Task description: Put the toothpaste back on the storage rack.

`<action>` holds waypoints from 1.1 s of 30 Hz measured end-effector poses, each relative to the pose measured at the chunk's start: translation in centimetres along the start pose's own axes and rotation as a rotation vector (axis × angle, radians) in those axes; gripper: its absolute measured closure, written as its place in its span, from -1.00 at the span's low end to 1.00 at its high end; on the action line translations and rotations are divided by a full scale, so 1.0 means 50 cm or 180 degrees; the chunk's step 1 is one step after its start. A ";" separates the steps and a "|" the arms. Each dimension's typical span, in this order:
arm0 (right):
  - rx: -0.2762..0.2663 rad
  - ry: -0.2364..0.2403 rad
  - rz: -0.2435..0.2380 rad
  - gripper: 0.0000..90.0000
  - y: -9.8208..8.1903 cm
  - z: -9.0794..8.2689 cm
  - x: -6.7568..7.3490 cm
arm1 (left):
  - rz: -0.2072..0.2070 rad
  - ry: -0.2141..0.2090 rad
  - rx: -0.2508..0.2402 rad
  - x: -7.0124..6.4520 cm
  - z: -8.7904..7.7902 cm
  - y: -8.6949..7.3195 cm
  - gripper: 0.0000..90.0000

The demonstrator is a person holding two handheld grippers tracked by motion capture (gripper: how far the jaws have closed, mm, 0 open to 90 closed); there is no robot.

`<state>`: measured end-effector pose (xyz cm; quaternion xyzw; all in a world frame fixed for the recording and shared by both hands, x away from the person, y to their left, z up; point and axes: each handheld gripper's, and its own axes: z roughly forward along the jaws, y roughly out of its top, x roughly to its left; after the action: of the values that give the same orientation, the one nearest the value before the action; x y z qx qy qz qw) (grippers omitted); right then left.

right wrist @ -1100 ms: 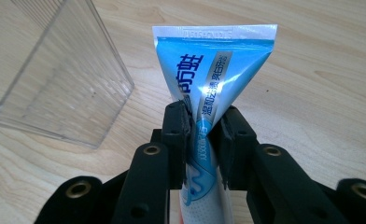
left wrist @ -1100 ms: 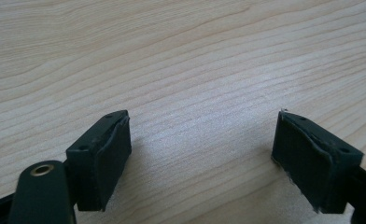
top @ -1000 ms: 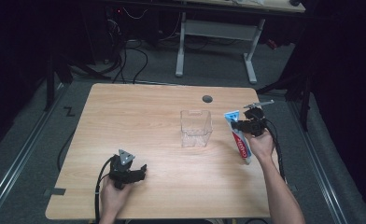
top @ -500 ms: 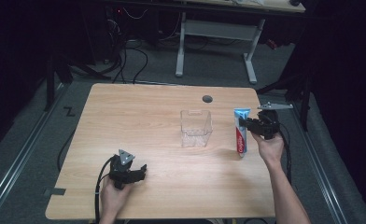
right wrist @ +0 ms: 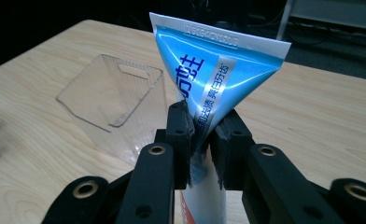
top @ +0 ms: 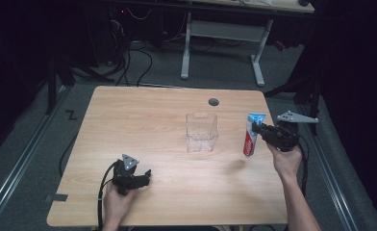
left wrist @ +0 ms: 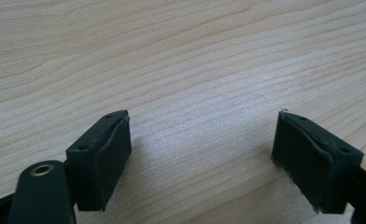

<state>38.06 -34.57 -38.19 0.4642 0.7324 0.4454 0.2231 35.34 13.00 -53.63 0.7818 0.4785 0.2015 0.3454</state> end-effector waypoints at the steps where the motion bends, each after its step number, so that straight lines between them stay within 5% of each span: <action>1: -0.0007 0.0009 -0.0014 0.73 0.000 -0.004 0.003 | 0.0000 0.0001 0.0000 0.000 0.000 0.000 -0.56; 5: -0.0046 0.0055 -0.0112 0.73 0.007 -0.024 0.022 | 0.0000 0.0001 0.0000 0.000 0.000 0.000 -0.56; 7: -0.0063 0.0242 -0.0088 0.73 0.015 -0.033 0.029 | 0.0000 0.0001 0.0000 0.000 0.000 0.000 -0.56; 11: -0.0100 0.0365 -0.0118 0.73 0.024 -0.037 0.042 | -0.0001 0.0008 -0.0004 0.000 0.001 0.000 -0.56; 33: -0.0251 0.1128 -0.0282 0.73 0.099 0.008 0.134 | -0.0007 0.0008 -0.0007 0.000 0.000 0.000 -0.56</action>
<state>37.58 -27.68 -33.55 0.3366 0.7620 0.5382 0.1280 35.36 13.00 -53.64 0.7806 0.4795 0.2027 0.3459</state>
